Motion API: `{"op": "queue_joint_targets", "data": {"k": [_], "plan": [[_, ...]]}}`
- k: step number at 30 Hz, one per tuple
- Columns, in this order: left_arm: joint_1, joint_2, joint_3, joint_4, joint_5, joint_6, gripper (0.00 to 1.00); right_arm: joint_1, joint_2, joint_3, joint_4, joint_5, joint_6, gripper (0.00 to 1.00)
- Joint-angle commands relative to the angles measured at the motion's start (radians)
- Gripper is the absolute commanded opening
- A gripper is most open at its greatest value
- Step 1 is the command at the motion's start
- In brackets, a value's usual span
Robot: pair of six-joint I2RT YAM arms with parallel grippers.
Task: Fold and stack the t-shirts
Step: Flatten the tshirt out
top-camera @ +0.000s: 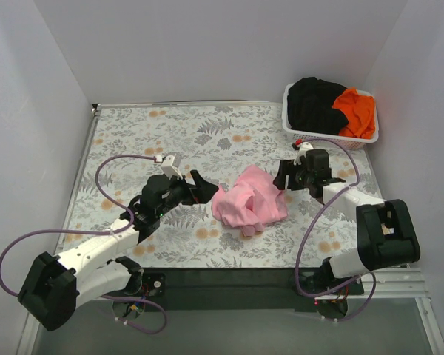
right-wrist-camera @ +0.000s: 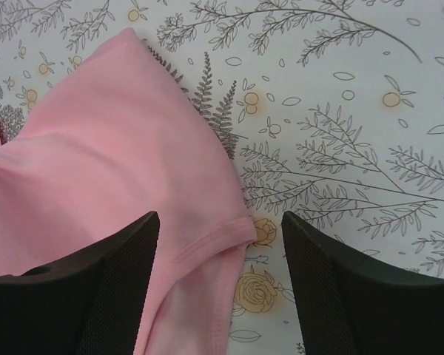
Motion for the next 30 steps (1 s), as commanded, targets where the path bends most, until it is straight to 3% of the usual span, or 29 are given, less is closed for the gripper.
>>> {"op": "queue_joint_targets", "data": {"k": [1, 11, 23, 26, 27, 30], "plan": [[-0.007, -0.014, -0.010, 0.023, -0.009, 0.025, 0.95, -0.001, 0.039, 0.037, 0.054, -0.061, -0.039, 0.60], [-0.005, -0.028, -0.015, 0.007, -0.008, 0.031, 0.95, -0.006, 0.124, 0.071, 0.086, -0.047, -0.046, 0.55], [-0.007, -0.027, 0.048, -0.049, 0.041, 0.094, 0.95, -0.004, 0.188, 0.067, 0.086, -0.076, -0.046, 0.37], [-0.007, -0.028, 0.051, -0.046, 0.050, 0.094, 0.96, -0.006, 0.196, 0.064, 0.088, -0.101, -0.046, 0.20], [-0.007, -0.028, 0.043, -0.039, 0.063, 0.094, 0.96, -0.004, 0.199, 0.067, 0.086, -0.116, -0.046, 0.02], [-0.007, -0.030, 0.025, -0.010, 0.080, 0.102, 0.96, -0.006, 0.195, 0.071, 0.086, -0.132, -0.046, 0.01]]}}
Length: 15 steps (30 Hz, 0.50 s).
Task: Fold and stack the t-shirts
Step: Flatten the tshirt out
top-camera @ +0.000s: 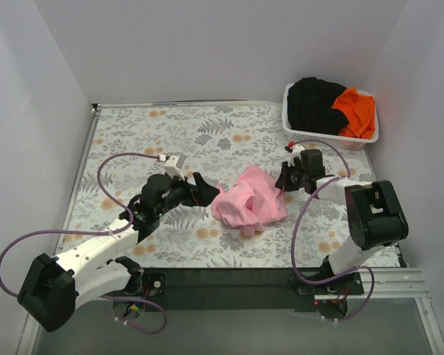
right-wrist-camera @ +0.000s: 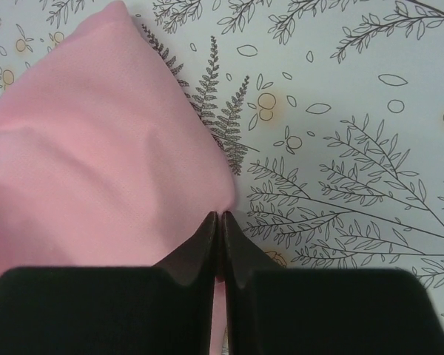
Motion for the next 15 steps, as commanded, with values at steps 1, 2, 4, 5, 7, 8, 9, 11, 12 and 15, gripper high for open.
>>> {"op": "queue_joint_targets", "data": {"k": [1, 2, 4, 5, 7, 8, 9, 11, 12, 15], "plan": [[-0.003, -0.022, 0.007, 0.038, 0.040, 0.037, 0.96, -0.003, -0.022, 0.023, 0.020, -0.044, -0.002, 0.01], [-0.003, -0.024, 0.003, 0.051, 0.049, 0.045, 0.96, -0.004, -0.041, 0.020, 0.015, -0.044, 0.000, 0.01], [-0.003, -0.024, -0.016, 0.095, 0.078, 0.056, 0.96, -0.003, -0.096, 0.006, -0.007, -0.029, -0.006, 0.01], [-0.003, -0.022, -0.022, 0.109, 0.090, 0.071, 0.96, -0.003, -0.162, 0.006, -0.021, -0.019, -0.009, 0.01], [-0.003, -0.008, -0.028, 0.143, 0.118, 0.083, 0.96, -0.004, -0.270, 0.015, -0.069, 0.031, -0.029, 0.01], [-0.003, -0.001, -0.025, 0.149, 0.127, 0.088, 0.96, -0.003, -0.308, 0.035, -0.131, 0.056, -0.035, 0.01], [-0.003, 0.018, -0.020, 0.152, 0.132, 0.094, 0.96, -0.003, -0.346, 0.041, -0.161, 0.110, -0.043, 0.01], [-0.003, 0.041, -0.002, 0.163, 0.153, 0.097, 0.96, -0.006, -0.459, 0.061, -0.236, 0.187, -0.071, 0.01], [-0.003, 0.064, 0.003, 0.167, 0.158, 0.096, 0.96, -0.007, -0.495, 0.064, -0.256, 0.215, -0.078, 0.01], [-0.003, 0.119, 0.026, 0.200, 0.172, 0.091, 0.96, -0.024, -0.633, 0.072, -0.320, 0.316, -0.103, 0.01]]}}
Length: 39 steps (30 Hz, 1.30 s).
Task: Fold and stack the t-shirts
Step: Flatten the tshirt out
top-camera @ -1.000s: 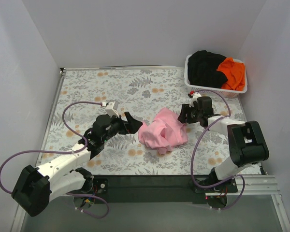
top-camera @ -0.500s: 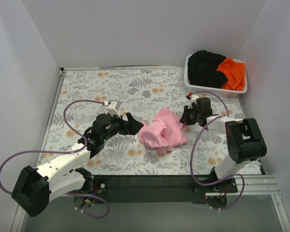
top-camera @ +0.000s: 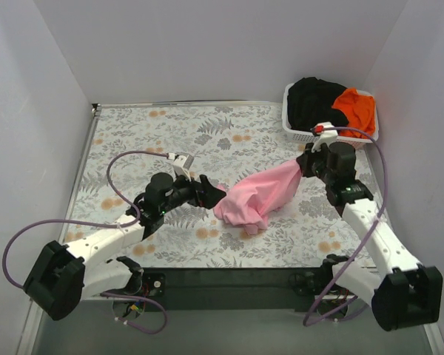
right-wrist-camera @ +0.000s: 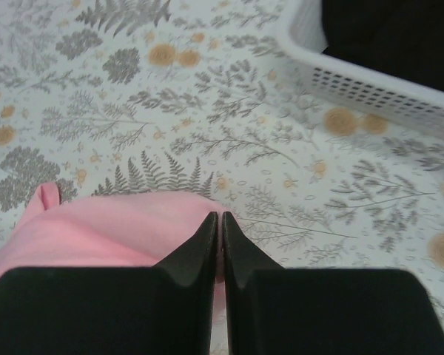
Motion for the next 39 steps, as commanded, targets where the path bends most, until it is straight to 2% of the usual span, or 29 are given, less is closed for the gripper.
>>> {"op": "queue_joint_targets", "data": {"k": [1, 6, 15, 19, 24, 28, 32, 36, 37, 39], "plan": [[-0.003, 0.057, 0.047, 0.067, 0.039, 0.021, 0.96, -0.024, -0.146, 0.036, -0.111, 0.172, -0.051, 0.01], [-0.003, 0.198, 0.097, 0.145, 0.049, 0.038, 0.97, -0.031, -0.262, 0.043, -0.131, 0.323, -0.045, 0.01], [-0.011, 0.517, 0.200, 0.260, 0.007, 0.046, 0.93, -0.044, -0.266, 0.054, -0.142, 0.321, -0.049, 0.01], [-0.037, 0.647, 0.326, 0.235, 0.040, 0.089, 0.89, -0.045, -0.271, 0.052, -0.140, 0.293, -0.045, 0.01], [-0.056, 0.784, 0.407, 0.217, 0.024, 0.103, 0.86, -0.044, -0.299, 0.054, -0.142, 0.275, -0.045, 0.01], [-0.066, 0.821, 0.441, 0.182, -0.025, 0.093, 0.77, -0.047, -0.335, 0.052, -0.142, 0.267, -0.043, 0.01], [-0.073, 0.836, 0.469, 0.139, -0.076, 0.096, 0.76, -0.047, -0.358, 0.052, -0.142, 0.252, -0.042, 0.01], [-0.076, 0.867, 0.493, 0.128, -0.070, 0.089, 0.60, -0.045, -0.365, 0.048, -0.140, 0.250, -0.040, 0.01], [-0.079, 0.873, 0.507, 0.116, -0.070, 0.087, 0.52, -0.045, -0.363, 0.048, -0.142, 0.250, -0.039, 0.01], [-0.083, 0.896, 0.524, 0.097, -0.066, 0.093, 0.48, -0.047, -0.363, 0.045, -0.142, 0.247, -0.039, 0.01]]}}
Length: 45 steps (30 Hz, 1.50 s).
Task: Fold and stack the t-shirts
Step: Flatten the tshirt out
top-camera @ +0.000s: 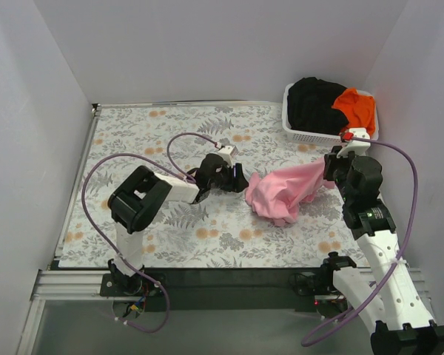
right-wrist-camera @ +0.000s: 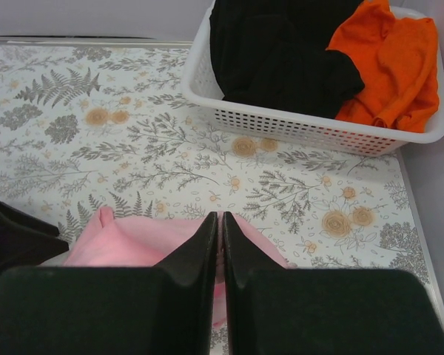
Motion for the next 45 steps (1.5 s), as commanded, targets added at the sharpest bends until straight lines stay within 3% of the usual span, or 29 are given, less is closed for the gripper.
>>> {"op": "queue_joint_targets", "data": {"k": [1, 11, 14, 15, 16, 22, 25, 29, 34, 41, 45], "plan": [[-0.021, 0.021, 0.059, -0.059, -0.013, 0.019, 0.47, -0.007, -0.009, 0.020, 0.018, -0.011, -0.003, 0.01], [-0.065, 0.078, 0.107, -0.088, 0.027, 0.007, 0.47, -0.007, 0.001, 0.017, 0.020, -0.017, -0.003, 0.01], [-0.064, 0.098, 0.118, -0.110, 0.022, 0.009, 0.36, -0.005, -0.005, 0.015, 0.021, -0.017, -0.002, 0.01], [-0.065, 0.103, 0.122, -0.114, 0.028, 0.010, 0.07, -0.007, -0.005, 0.013, 0.021, -0.017, -0.002, 0.01], [-0.064, 0.107, 0.125, -0.120, 0.039, 0.010, 0.00, -0.005, -0.006, 0.012, 0.023, -0.019, 0.000, 0.01], [-0.065, 0.069, 0.073, -0.090, -0.011, 0.004, 0.00, -0.007, 0.004, 0.009, 0.025, -0.021, -0.002, 0.01], [-0.065, -0.078, -0.003, -0.056, -0.149, 0.016, 0.00, -0.007, 0.012, 0.012, 0.026, -0.022, -0.002, 0.01], [-0.065, -0.395, -0.071, -0.090, -0.400, 0.065, 0.00, -0.007, 0.026, 0.032, 0.026, -0.028, -0.005, 0.01], [-0.062, -0.670, -0.125, -0.175, -0.505, 0.119, 0.00, -0.005, 0.052, 0.056, 0.040, -0.040, -0.005, 0.01], [-0.064, -1.027, -0.241, -0.274, -0.660, 0.081, 0.00, -0.005, 0.073, 0.084, 0.060, -0.100, 0.006, 0.01], [-0.064, -1.137, -0.309, -0.363, -0.757, 0.021, 0.00, -0.007, 0.063, 0.008, 0.077, -0.131, 0.024, 0.01]]}}
